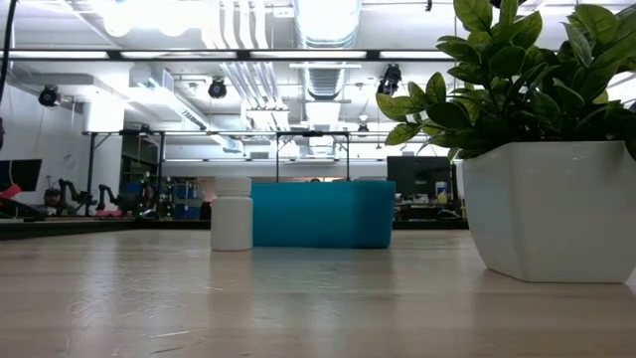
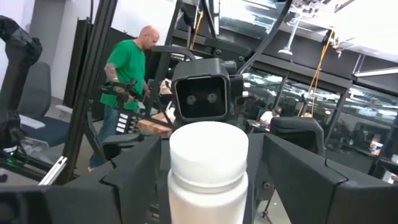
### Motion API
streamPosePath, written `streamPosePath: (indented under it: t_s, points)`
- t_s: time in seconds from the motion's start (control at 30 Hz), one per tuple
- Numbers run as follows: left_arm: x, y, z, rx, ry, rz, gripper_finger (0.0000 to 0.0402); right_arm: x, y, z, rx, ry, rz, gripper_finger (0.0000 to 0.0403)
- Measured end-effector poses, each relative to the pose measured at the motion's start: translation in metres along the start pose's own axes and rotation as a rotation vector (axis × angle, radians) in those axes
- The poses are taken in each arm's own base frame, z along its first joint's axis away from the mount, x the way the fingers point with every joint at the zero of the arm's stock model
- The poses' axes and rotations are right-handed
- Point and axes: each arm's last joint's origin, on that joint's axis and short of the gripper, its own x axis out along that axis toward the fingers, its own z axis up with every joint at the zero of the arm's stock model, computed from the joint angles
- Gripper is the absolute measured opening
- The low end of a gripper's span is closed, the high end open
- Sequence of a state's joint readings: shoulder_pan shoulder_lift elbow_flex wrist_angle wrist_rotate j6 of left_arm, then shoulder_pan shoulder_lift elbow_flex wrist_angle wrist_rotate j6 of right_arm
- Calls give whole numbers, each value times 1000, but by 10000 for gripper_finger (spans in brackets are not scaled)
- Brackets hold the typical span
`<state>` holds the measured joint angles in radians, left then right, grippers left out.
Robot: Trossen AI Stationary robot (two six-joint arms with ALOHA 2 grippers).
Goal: Pick and place pill bottles into a basket
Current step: Put the white pill bottle in the blue bin
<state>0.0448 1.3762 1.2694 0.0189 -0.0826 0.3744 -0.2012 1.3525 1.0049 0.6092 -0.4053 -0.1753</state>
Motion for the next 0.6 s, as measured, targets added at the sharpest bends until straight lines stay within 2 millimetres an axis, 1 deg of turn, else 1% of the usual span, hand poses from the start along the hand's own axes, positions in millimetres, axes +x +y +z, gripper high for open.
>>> streamPosePath:
  t_s: [0.2, 0.37, 0.5, 0.6]
  points:
    - [0, 0, 0, 0, 3, -1, 150, -1, -1, -3, 9, 41, -1, 267]
    - [0, 0, -2, 0, 16, 1, 150, -2, -8, -4, 17, 119, -13, 265]
    - [0, 1, -2, -1, 19, 7, 150, -3, -16, 6, 34, 207, -11, 267]
    - [0, 2, -2, -2, 15, 10, 150, -1, -19, 22, 25, 259, 0, 271]
